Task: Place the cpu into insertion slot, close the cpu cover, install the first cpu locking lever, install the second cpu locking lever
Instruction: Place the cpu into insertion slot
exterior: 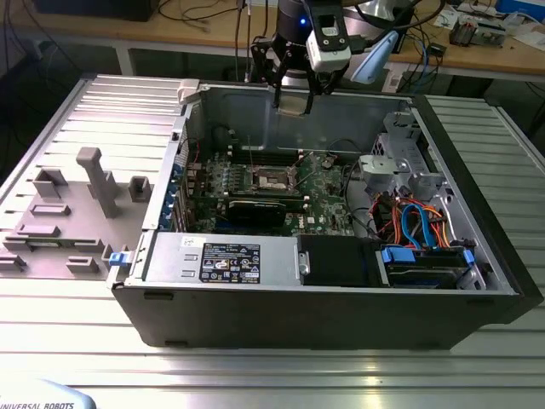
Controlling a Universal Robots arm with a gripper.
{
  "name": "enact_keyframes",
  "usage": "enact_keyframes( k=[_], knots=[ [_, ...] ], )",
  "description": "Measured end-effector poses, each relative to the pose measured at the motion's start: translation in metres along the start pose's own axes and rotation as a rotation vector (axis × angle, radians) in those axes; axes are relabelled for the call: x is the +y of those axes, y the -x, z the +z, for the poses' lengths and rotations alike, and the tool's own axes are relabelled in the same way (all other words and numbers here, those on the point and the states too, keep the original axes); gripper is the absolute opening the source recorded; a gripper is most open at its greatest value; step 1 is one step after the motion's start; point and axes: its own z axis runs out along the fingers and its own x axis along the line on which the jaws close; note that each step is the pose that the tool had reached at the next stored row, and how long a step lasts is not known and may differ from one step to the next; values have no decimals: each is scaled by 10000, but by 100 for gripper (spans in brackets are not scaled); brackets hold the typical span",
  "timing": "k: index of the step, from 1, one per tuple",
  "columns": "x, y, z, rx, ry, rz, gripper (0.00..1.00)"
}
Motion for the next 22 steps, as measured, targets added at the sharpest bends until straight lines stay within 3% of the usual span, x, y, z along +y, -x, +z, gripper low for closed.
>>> enact_keyframes(
  k=[10, 19, 22],
  knots=[
    [0, -1, 0, -16, 3, 182, 54],
    [-1, -1, 8, -177, 37, 1972, 54],
    [-1, -1, 8, -213, 45, 2376, 54]
  ],
)
